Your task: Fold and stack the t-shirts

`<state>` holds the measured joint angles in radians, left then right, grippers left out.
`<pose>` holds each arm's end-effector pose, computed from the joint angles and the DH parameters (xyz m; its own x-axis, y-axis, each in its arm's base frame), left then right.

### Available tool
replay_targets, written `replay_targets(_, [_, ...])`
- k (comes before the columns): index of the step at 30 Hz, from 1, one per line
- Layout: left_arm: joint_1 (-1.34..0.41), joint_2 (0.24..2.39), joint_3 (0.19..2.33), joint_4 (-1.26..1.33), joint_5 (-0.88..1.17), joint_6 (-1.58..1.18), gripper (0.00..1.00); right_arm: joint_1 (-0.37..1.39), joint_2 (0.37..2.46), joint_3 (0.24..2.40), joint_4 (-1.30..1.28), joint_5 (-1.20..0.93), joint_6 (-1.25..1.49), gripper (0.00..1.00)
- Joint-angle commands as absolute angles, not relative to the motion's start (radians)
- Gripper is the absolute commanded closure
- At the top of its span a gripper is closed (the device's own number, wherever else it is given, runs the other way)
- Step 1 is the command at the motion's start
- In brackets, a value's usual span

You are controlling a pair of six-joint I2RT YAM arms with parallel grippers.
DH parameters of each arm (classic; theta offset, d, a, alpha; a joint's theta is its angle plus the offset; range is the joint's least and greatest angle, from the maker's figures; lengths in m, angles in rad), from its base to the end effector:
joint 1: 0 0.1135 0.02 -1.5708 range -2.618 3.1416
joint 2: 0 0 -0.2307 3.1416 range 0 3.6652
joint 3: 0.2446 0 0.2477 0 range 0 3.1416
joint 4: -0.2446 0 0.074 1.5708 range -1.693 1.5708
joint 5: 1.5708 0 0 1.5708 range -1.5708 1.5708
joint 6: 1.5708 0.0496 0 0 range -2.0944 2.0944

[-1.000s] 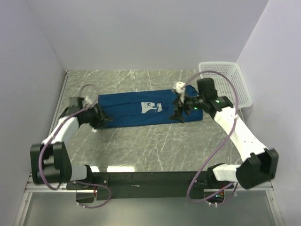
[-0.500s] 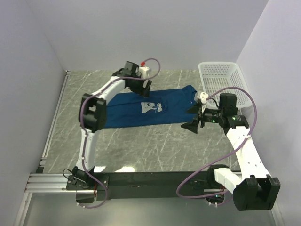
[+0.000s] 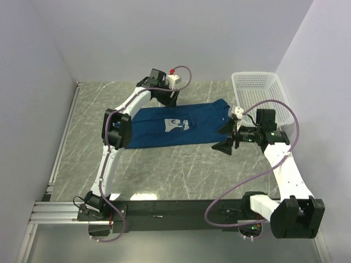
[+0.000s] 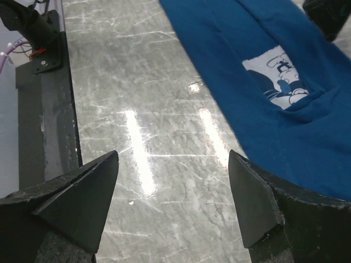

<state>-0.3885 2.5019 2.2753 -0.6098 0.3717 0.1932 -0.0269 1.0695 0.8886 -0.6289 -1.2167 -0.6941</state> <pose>0.4867 -0.2187 0.1664 -0.5631 0.4238 -0.7094 0.6993 0.7018 -0.1359 0.2204 0.0406 0.2655 -0.1487 -0.2179 -0.9646 -0.9529 0.2923 0.0809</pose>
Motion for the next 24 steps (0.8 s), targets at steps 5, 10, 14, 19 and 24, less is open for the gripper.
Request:
replay_targets(5, [-0.423,2.594,2.327,-0.644,0.474,0.213,0.34,-0.032,1.101,0.951,-0.696,-1.252,-0.755,0.14])
replay_targets(10, [-0.431,2.614,2.318,-0.644,0.414,0.201,0.41,-0.034,1.094,0.946,-0.687,-1.252,-0.744,0.14])
replay_targets(14, [-0.431,2.603,2.315,-0.634,0.367,0.196,0.51,-0.034,1.095,0.946,-0.686,-1.256,-0.742,0.14])
replay_targets(19, [-0.431,2.580,2.313,-0.612,0.278,0.178,0.76,-0.037,1.098,0.950,-0.692,-1.261,-0.744,0.14])
replay_targets(24, [-0.419,2.548,2.277,-0.562,0.172,0.149,0.95,-0.041,1.101,0.951,-0.695,-1.258,-0.747,0.14])
